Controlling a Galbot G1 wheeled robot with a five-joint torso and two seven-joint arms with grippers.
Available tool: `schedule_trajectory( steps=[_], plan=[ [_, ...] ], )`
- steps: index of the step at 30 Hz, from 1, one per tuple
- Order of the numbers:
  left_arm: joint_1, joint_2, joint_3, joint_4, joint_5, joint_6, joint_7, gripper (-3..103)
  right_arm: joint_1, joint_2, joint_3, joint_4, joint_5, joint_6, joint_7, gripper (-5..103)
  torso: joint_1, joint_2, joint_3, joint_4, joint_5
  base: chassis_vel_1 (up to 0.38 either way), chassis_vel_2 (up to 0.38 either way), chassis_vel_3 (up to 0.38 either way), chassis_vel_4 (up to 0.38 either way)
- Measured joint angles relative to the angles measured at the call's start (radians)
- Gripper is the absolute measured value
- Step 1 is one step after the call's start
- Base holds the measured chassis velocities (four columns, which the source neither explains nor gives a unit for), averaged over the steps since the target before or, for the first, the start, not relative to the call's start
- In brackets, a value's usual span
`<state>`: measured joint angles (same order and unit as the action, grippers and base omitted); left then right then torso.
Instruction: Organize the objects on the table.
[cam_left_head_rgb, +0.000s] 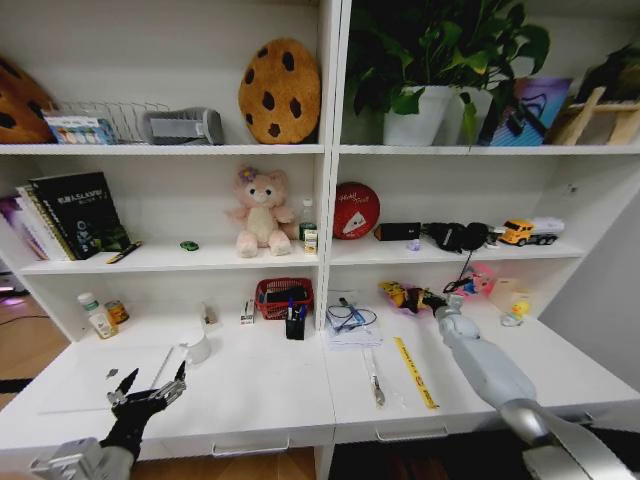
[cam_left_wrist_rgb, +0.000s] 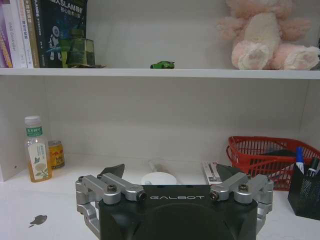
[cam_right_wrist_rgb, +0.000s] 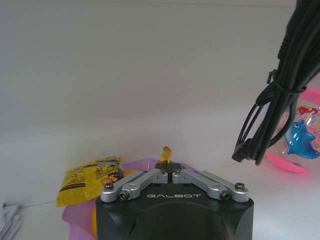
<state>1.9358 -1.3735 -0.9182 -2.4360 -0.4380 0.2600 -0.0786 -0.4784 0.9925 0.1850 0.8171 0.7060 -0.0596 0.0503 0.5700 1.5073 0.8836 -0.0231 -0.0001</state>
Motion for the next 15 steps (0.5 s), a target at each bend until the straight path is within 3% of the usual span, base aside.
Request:
schedule_trajectory(
  steps=[5,6,9,13,14,15],
  plan=[
    [0.0,0.0,0.0,0.0,0.0,0.0,0.0,100,0.001,0.003,0.001,-0.005,-0.002,0.004,-0.002,5,0.0,0.0,0.0,-0.0003,0.0,0.0,0.0,0.0,0.0],
    [0.0,0.0,0.0,0.0,0.0,0.0,0.0,100,0.0,0.003,0.002,-0.005,-0.002,0.004,-0.002,16,0.0,0.0,0.0,-0.0002,0.0,0.0,0.0,0.0,0.0],
    [0.0,0.0,0.0,0.0,0.0,0.0,0.0,100,-0.003,0.003,0.004,-0.005,-0.002,0.004,-0.002,21,0.0,0.0,0.0,-0.0001,-0.0001,0.0,0.0,0.0,0.0],
    [0.0,0.0,0.0,0.0,0.0,0.0,0.0,100,-0.021,0.001,0.011,0.009,-0.004,0.004,-0.002,37,0.0,0.0,0.0,-0.0002,0.0002,0.0,0.0,0.0,0.0],
    [0.0,0.0,0.0,0.0,0.0,0.0,0.0,100,-0.041,-0.004,0.019,0.033,-0.006,0.004,-0.001,48,0.0,0.0,0.0,-0.0001,0.0001,0.0,0.0,0.0,0.0],
    [0.0,0.0,0.0,0.0,0.0,0.0,0.0,100,-0.041,-0.004,0.019,0.033,-0.006,0.004,-0.001,48,0.0,0.0,0.0,-0.0001,0.0001,0.0,0.0,0.0,0.0]
  ],
)
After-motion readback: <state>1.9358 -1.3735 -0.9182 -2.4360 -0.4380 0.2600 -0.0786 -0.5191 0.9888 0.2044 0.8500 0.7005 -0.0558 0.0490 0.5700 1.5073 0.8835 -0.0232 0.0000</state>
